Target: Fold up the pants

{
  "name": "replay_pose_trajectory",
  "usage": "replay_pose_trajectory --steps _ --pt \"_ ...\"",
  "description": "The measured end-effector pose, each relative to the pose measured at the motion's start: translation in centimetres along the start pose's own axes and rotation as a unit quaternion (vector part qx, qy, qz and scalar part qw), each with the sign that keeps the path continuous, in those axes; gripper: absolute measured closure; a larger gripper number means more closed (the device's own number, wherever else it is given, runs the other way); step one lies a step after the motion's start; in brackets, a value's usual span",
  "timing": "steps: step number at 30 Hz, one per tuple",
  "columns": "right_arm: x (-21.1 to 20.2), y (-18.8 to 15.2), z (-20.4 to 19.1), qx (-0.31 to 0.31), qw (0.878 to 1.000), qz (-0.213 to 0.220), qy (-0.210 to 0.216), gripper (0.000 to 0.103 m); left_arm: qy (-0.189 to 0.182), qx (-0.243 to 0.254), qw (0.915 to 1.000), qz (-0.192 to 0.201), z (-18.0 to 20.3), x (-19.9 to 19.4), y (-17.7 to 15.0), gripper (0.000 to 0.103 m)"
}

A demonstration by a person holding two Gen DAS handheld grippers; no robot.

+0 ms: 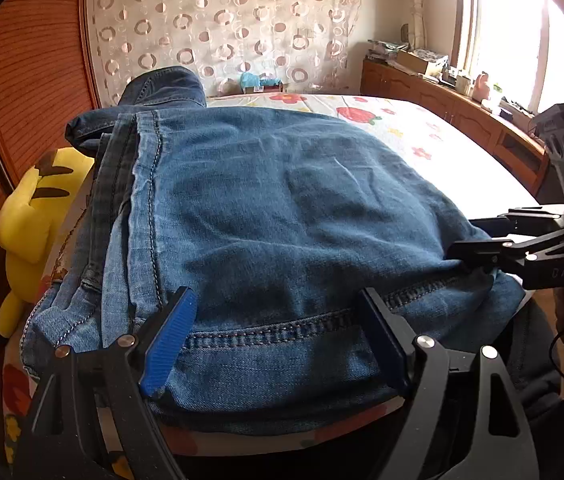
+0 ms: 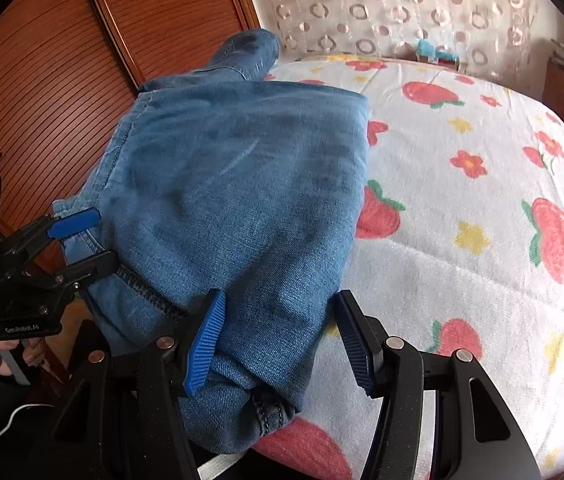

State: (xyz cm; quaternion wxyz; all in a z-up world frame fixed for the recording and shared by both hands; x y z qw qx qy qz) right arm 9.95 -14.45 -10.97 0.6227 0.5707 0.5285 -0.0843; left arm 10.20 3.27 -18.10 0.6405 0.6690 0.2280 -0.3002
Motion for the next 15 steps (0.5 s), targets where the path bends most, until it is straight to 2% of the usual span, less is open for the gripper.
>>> replay_pose_trajectory --steps 1,3,6,9,13,15 --pt "-0.1 0.0 -0.1 -0.002 1.0 0.001 0.0 0.045 0.001 0.0 1.0 0.002 0.0 0.0 -0.1 0.021" --pt "-0.2 -0.2 -0.7 -0.01 1.0 0.001 0.017 0.061 -0.001 -0.001 1.0 0.005 0.0 0.0 -0.3 0.021" --pt "-0.4 0.0 -1.1 -0.017 0.999 0.008 0.028 0.074 -0.004 -0.002 0.9999 0.01 -0.1 0.0 -0.3 0.021" --pt "-1.2 0.6 -1.3 -0.019 0.999 0.028 0.039 0.081 -0.004 -0.003 0.9999 0.009 -0.6 -0.5 -0.7 0.02" --pt "-3.1 1.9 -2.2 -0.033 0.996 0.061 0.049 0.082 -0.01 -0.017 0.9997 0.016 -1.6 -2.3 -0.8 0.02" --pt "-3.9 2.7 -2.8 -0.041 0.995 0.073 0.052 0.083 0.008 -0.033 0.9991 0.025 -3.0 -3.7 -0.5 0.02"
Point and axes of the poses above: each gripper's, at about its wrist camera, not at the fingertips, and x roughly the way its jaws point, z to its right, y to its top, the point moved 9 cm from there along x, roughly the way its jaws point, and after that the axes turned 2 degrees about y, right-handed, at the moved point
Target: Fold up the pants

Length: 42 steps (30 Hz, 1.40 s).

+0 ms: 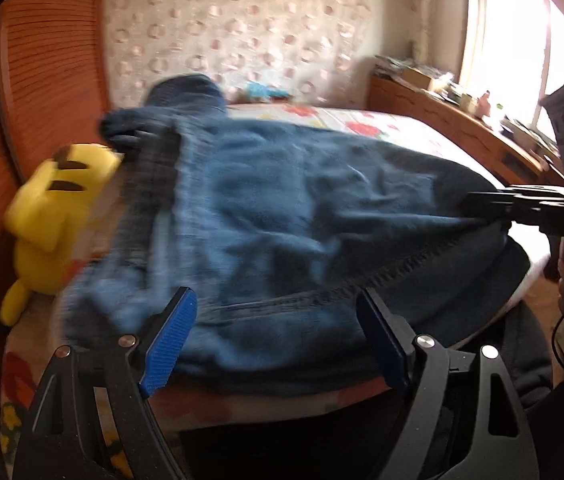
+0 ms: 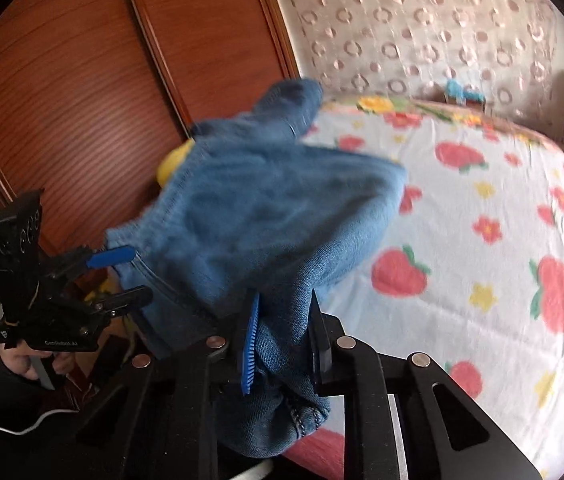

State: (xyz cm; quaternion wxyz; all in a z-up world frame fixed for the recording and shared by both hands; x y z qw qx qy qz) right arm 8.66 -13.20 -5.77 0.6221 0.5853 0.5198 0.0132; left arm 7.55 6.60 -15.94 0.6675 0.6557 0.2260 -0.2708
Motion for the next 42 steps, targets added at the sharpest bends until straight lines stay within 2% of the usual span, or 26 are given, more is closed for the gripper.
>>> replay_pose_trajectory --steps 4,8,13,15,21,25,28,31,34,35,36,37,42 --pt "-0.5 2.5 -1.4 -0.021 0.999 0.024 0.011 0.083 0.011 -0.022 0.9994 0.024 -2.3 -2.4 1.8 0.02" --pt "0.1 5.4 -3.8 -0.053 0.997 0.042 0.027 0.084 0.038 -0.028 0.9975 0.052 -4.8 -4.8 4.4 0.02" --pt "2.6 8.2 -8.1 -0.071 0.993 0.049 0.086 0.084 0.061 -0.043 0.9938 0.083 -7.7 -7.5 6.8 0.02" --pt "3.9 8.7 -9.6 -0.082 0.991 0.046 0.094 0.084 0.07 -0.045 0.9922 0.093 -8.5 -8.4 7.3 0.02" --pt "9.0 8.4 -13.2 -0.095 0.986 0.007 0.139 0.085 0.107 -0.062 0.9871 0.102 -11.6 -10.2 6.8 0.02" --pt "13.4 7.0 -15.2 -0.093 0.981 -0.042 0.168 0.085 0.127 -0.081 0.9838 0.096 -14.0 -10.4 5.7 0.02" --pt "16.7 5.2 -16.1 -0.095 0.977 -0.08 0.174 0.085 0.142 -0.096 0.9801 0.1 -15.3 -10.6 5.2 0.02" --pt "18.4 5.0 -16.5 -0.1 0.977 -0.081 0.168 0.084 0.142 -0.103 0.9793 0.1 -15.9 -10.6 5.0 0.02" --pt "18.5 6.0 -16.9 -0.1 0.978 -0.092 0.158 0.076 0.142 -0.104 0.9794 0.1 -16.0 -10.5 4.9 0.02" --pt "18.0 6.8 -16.7 -0.096 0.98 -0.09 0.148 0.07 0.14 -0.105 0.9795 0.101 -15.9 -10.4 4.9 0.02" --pt "17.0 7.5 -16.6 -0.096 0.983 -0.079 0.137 0.056 0.138 -0.106 0.9797 0.1 -15.7 -10.3 4.9 0.02" --pt "16.0 8.5 -16.4 -0.099 0.985 -0.064 0.127 0.05 0.133 -0.107 0.9802 0.1 -15.5 -10.0 5.0 0.02" --pt "12.9 12.1 -13.1 -0.094 0.993 -0.007 0.077 0.043 0.098 -0.102 0.9859 0.089 -13.1 -7.8 5.3 0.02"
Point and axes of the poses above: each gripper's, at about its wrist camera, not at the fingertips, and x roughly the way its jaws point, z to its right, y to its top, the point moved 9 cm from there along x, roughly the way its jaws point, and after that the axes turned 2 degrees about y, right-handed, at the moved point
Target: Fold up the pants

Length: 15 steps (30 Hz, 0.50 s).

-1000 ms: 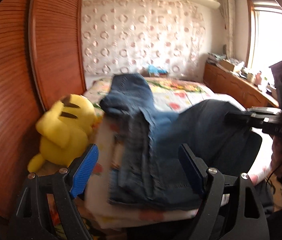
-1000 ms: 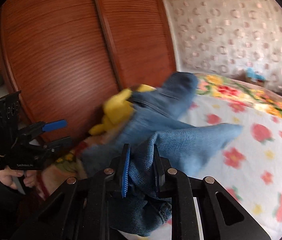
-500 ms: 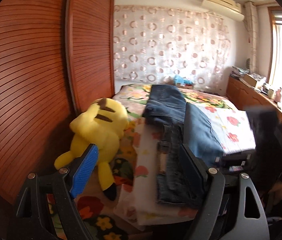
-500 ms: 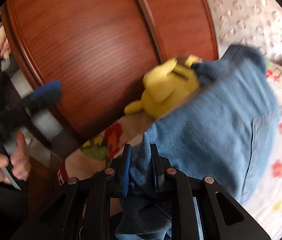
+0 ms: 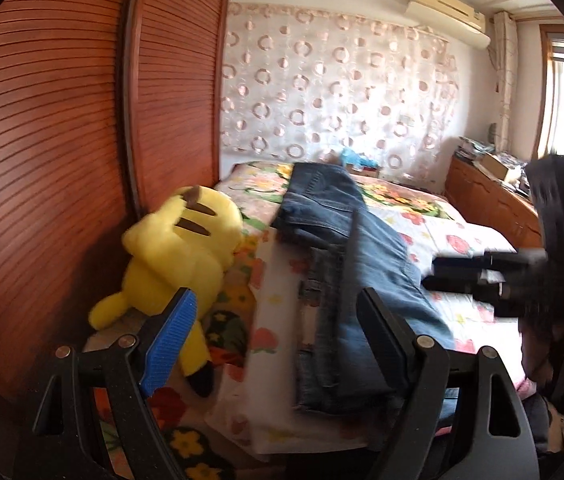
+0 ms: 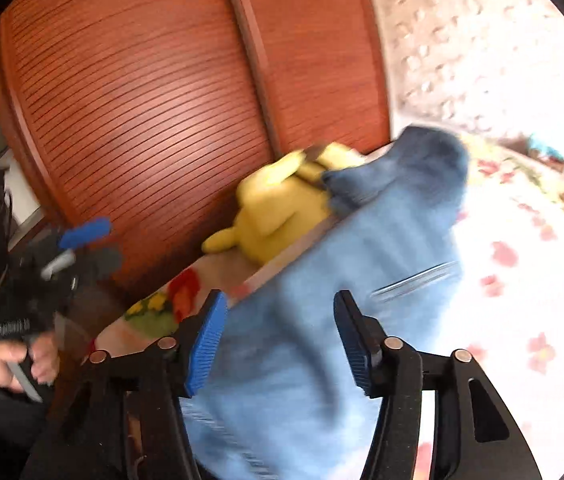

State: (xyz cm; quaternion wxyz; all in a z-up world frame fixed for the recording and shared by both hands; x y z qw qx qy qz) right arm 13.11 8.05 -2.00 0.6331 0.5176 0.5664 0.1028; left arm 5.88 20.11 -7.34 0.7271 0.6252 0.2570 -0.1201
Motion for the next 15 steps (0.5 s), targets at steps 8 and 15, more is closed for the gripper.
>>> replay_pose_trajectory --steps 8,15 --pt "3.2 -0.1 7.3 0.025 0.997 -0.019 -0.072 0.041 -0.037 0.028 0.9972 -0.058 4.6 4.4 -3.1 0.02" --pt "7.2 0.0 8.8 0.049 0.996 -0.048 -0.057 0.032 -0.023 0.026 0.9927 -0.116 3.1 7.2 -7.3 0.02"
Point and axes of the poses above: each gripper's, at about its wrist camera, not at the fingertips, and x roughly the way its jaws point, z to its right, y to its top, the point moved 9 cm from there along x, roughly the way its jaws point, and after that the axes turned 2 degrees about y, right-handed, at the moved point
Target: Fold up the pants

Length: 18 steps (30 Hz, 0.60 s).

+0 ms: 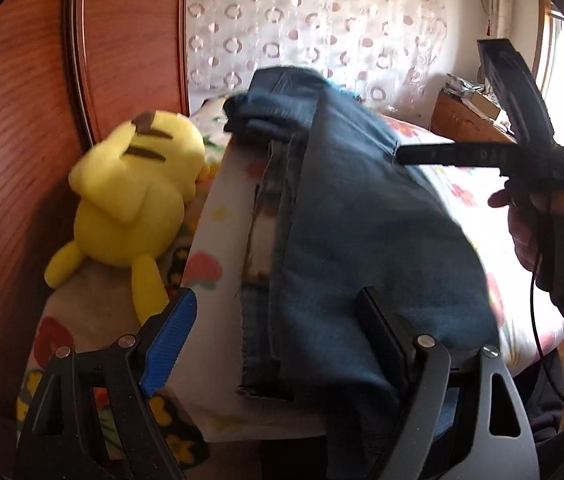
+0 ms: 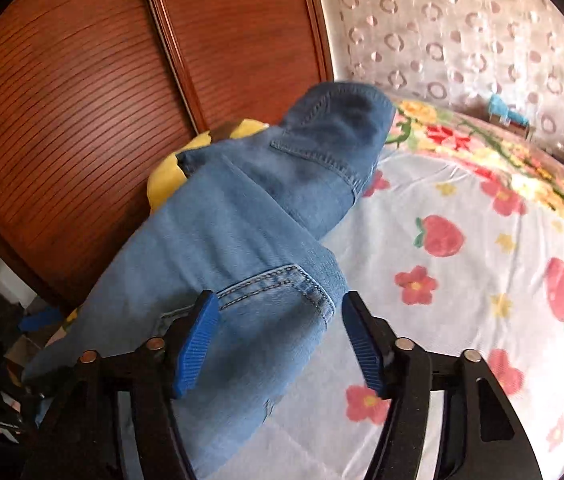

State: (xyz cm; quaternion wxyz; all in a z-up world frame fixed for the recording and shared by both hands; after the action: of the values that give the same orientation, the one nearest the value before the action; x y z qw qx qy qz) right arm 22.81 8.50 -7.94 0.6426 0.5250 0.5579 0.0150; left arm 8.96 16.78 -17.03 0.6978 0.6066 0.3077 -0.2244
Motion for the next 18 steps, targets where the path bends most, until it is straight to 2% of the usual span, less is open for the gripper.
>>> replay_pose_trajectory --steps 7,10,12,13,16,18 --pt "6.6 0.8 1.1 0.021 0.999 -0.032 0.022 0.023 -0.027 -0.023 0.9993 0.007 -0.3 0.4 -1.0 0.02" --pt "7.6 0.8 1.6 0.043 0.998 -0.032 0.043 0.022 -0.037 -0.033 0.9988 0.009 -0.3 0.3 -1.1 0.022" --pt "8.2 0.9 1.9 0.058 0.996 -0.034 0.057 0.022 -0.068 -0.049 0.9964 0.008 -0.2 0.3 -1.1 0.038" --pt "8.6 1.0 2.0 0.058 0.996 -0.032 0.061 0.022 -0.092 -0.063 0.9937 0.006 0.1 0.2 -1.3 0.041" --pt "9.3 1.0 1.8 0.053 0.996 -0.032 0.071 0.022 -0.109 -0.073 0.9913 0.007 0.3 0.2 -1.4 0.049" --pt "9.4 0.8 1.9 0.055 0.995 -0.032 0.08 0.03 -0.119 -0.075 0.99 0.008 0.6 0.0 -1.4 0.061"
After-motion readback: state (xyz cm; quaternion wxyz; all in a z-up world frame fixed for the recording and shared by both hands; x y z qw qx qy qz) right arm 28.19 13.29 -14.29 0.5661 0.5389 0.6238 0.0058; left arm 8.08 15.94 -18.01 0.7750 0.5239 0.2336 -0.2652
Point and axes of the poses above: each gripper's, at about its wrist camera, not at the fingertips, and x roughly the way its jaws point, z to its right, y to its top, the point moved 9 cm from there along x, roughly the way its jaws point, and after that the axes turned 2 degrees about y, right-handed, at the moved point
